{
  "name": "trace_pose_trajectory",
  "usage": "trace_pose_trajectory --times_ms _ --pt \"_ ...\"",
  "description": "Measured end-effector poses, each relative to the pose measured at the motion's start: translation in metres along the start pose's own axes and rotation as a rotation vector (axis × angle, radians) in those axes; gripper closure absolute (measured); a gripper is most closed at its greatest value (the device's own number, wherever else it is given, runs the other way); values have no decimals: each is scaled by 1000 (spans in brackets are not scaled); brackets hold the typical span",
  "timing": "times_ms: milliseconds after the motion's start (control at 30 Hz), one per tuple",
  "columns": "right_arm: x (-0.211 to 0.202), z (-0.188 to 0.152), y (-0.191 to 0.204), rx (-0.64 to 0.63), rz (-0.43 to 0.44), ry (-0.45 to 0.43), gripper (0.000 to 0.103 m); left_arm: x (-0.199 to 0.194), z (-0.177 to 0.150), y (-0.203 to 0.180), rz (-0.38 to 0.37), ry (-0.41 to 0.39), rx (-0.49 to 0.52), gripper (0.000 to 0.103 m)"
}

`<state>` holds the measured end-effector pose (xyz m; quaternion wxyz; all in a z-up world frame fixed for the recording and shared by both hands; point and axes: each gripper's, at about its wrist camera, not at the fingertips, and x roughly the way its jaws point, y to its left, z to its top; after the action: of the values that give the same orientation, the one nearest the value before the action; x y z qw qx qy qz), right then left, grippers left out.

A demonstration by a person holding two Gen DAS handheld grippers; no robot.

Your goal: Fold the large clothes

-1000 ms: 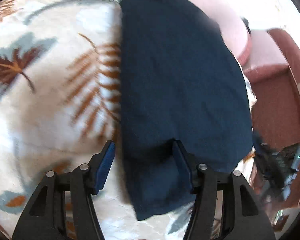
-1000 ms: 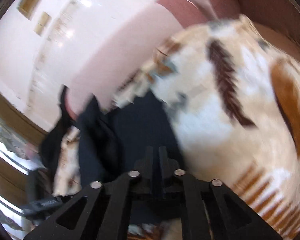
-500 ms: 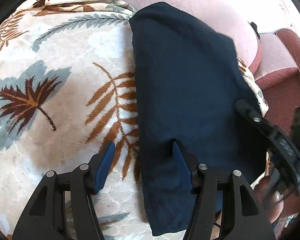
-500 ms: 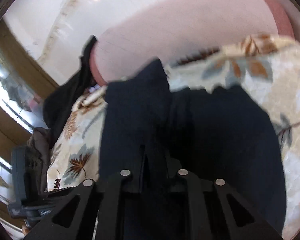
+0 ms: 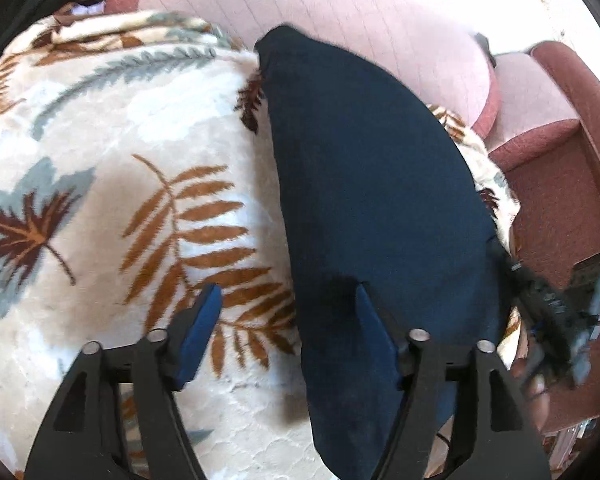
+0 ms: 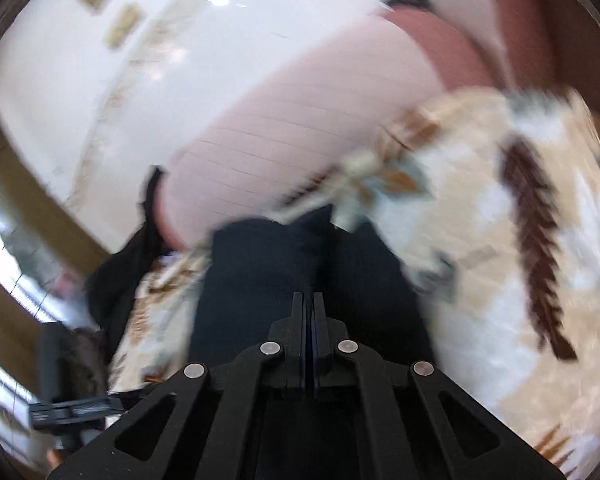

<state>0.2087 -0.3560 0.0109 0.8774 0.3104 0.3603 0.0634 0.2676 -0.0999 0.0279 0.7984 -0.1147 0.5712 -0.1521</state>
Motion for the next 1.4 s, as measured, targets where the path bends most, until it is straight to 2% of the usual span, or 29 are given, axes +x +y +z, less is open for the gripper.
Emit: trace_pose_trajectory --times_ms 67,133,200,233,300,367,400,433,567,600,633,667,733,767,833,867,933,1000,1067,1133,1167,1200,1233,1300,1333,1367,1400 --pt "20 -10 -14 18 -41 65 103 16 2 0 10 32 -3 30" --pt "29 -16 -14 9 -62 80 103 29 0 -1 25 63 1 28" --pt "26 -10 -12 25 -32 76 102 31 -1 0 33 59 6 28" --pt "23 -5 -10 40 -16 68 95 29 -1 1 33 54 12 28" --pt "12 9 -7 83 37 12 89 25 2 2 31 42 22 28" --pt "9 21 -3 114 73 -22 60 24 4 3 38 38 27 28" --pt "11 29 2 130 74 -43 34 24 6 3 38 40 27 28" --pt "16 34 7 132 76 -44 23 23 6 3 35 41 25 28" --pt "62 44 29 100 84 92 23 21 12 8 28 42 17 28" --pt "70 44 37 69 84 113 33 20 15 9 31 41 16 28" --pt "73 43 45 25 93 118 82 17 18 10 35 38 16 29" --pt "71 43 56 -26 96 118 96 13 20 11 32 30 17 29" --pt "44 42 72 -109 148 1 97 -1 29 10 16 -26 14 29" --pt "33 42 71 -104 173 -40 98 -4 32 9 14 -43 16 29" --pt "14 37 52 -17 184 -125 98 -7 41 3 24 -81 31 29" --pt "14 35 40 20 171 -134 98 -4 43 -1 36 -83 38 29" --pt "33 28 3 134 98 -73 98 21 45 -13 88 -41 72 28" --pt "55 19 -17 159 22 30 96 43 44 -20 104 12 87 28" --pt "47 19 -15 156 21 34 92 48 43 -23 133 13 95 28" --pt "19 20 -5 135 48 18 78 36 39 -22 144 -5 107 29" --pt "4 18 -1 114 83 14 77 27 35 -20 134 -6 109 29" --pt "-3 19 2 98 100 18 69 16 27 -17 115 -10 107 29" --pt "-11 15 3 77 108 34 49 5 16 -15 91 -27 112 29" --pt "-21 -6 3 41 81 93 30 -4 -6 -15 91 -45 130 28" --pt "-20 -16 3 31 75 147 32 -3 -19 -16 96 -32 142 28" --pt "-21 -26 4 18 98 185 40 -2 -27 -19 96 -24 152 28" --pt "-25 -34 10 -1 128 180 84 1 -38 -21 105 -21 172 28"
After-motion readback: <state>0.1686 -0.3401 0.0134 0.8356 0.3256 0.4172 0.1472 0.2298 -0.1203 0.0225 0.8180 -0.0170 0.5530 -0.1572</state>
